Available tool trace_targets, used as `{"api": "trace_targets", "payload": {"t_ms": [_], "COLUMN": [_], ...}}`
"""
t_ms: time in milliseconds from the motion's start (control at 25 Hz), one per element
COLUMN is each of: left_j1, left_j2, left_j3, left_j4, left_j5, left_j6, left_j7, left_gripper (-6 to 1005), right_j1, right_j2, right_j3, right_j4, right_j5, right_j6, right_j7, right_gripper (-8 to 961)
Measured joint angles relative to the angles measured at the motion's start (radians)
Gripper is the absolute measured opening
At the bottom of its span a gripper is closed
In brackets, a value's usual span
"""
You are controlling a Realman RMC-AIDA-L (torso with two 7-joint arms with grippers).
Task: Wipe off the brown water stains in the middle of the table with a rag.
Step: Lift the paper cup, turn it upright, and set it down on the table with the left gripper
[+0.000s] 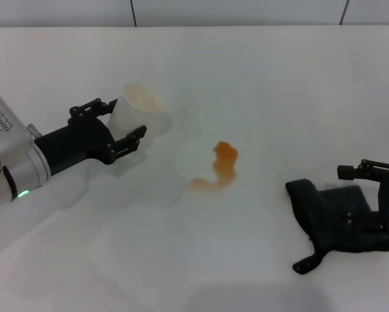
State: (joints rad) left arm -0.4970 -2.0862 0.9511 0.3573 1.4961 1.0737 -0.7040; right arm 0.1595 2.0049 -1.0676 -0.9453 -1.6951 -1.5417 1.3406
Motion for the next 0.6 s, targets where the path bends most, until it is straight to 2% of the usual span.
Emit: {"api": "trace_targets", "payload": {"t_ms": [600], "left_j1": [-0.004], "left_j2": [0.000], "left_j3": [0.001], "left_j4": [0.010], "left_j5": [-0.001], "left_j6": [-0.004], "left_j7": [0.039], "left_gripper": [697], "right_j1": [0.003], "right_j2": [0.000], "right_j3": [0.002], "right_j4": [0.000], "right_j5": [0.003], "right_j6": [0.007], "right_j7": [0.000], "right_gripper": [791]}}
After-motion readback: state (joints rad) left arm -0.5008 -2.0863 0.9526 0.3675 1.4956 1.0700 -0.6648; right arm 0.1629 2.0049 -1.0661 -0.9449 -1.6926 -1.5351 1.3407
